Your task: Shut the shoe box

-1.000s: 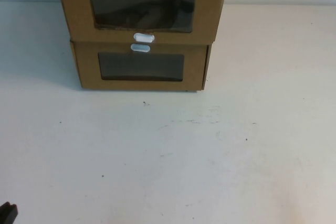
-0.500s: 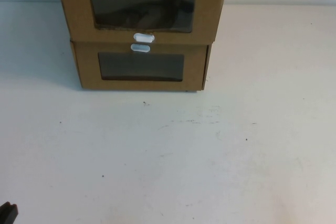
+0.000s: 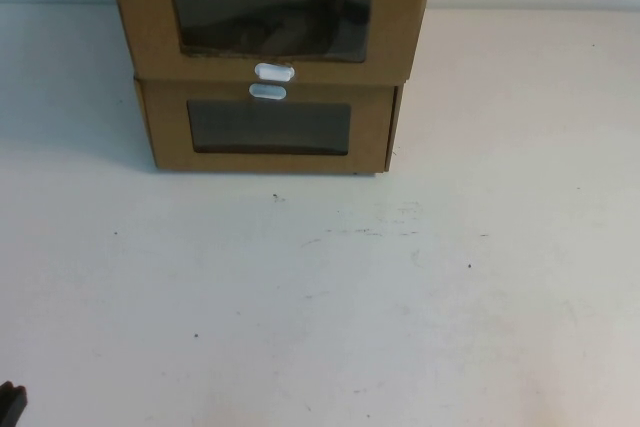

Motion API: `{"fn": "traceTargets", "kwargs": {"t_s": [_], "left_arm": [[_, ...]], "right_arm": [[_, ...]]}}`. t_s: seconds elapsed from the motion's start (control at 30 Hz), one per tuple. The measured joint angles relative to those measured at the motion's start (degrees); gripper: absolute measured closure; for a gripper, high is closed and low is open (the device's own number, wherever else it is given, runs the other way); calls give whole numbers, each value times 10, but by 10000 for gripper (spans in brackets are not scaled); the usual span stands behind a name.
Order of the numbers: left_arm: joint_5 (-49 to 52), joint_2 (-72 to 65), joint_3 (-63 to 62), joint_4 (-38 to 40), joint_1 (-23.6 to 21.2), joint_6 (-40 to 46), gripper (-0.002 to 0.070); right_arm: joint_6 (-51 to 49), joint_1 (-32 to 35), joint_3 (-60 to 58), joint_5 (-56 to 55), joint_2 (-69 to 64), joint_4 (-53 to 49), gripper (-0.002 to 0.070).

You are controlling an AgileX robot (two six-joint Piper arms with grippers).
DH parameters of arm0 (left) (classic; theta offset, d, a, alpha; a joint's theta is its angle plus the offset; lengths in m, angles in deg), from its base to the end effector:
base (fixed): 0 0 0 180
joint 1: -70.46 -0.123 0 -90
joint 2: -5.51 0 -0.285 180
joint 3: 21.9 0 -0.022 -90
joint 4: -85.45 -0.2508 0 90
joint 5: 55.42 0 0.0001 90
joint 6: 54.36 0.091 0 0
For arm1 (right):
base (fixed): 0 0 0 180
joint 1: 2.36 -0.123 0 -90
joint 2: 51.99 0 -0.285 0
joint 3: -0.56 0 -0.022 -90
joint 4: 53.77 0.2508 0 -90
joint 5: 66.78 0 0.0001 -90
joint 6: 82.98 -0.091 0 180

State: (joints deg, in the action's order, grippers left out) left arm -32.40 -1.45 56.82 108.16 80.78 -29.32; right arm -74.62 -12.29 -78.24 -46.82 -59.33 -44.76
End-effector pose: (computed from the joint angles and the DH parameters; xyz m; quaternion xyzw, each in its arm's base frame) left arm 0.0482 -0.0228 0.1719 0.1444 0.7901 -0.0936 0.5883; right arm 0.0518 0.0140 0.1733 -0.0843 0.7934 0.0740 0.5983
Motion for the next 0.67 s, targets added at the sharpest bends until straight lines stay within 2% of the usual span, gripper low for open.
{"fn": "traceTargets", "kwargs": {"t_s": [0.1, 0.2, 0.27, 0.4, 0.67], "left_arm": [[-30, 0, 0, -72, -5, -56, 677], [-49, 0, 0, -198, -24, -169, 677], [-46, 0, 0, -255, -34, -222, 677], [-15, 0, 0, -282, -36, -254, 677], [-14, 0, 0, -277, -36, -262, 677]], "right_arm": [[0, 0, 0, 0, 0, 0, 687], [0, 0, 0, 0, 0, 1, 687], [0, 0, 0, 1, 0, 3, 687], [0, 0, 0, 1, 0, 3, 687], [0, 0, 0, 1, 0, 3, 687]]}}
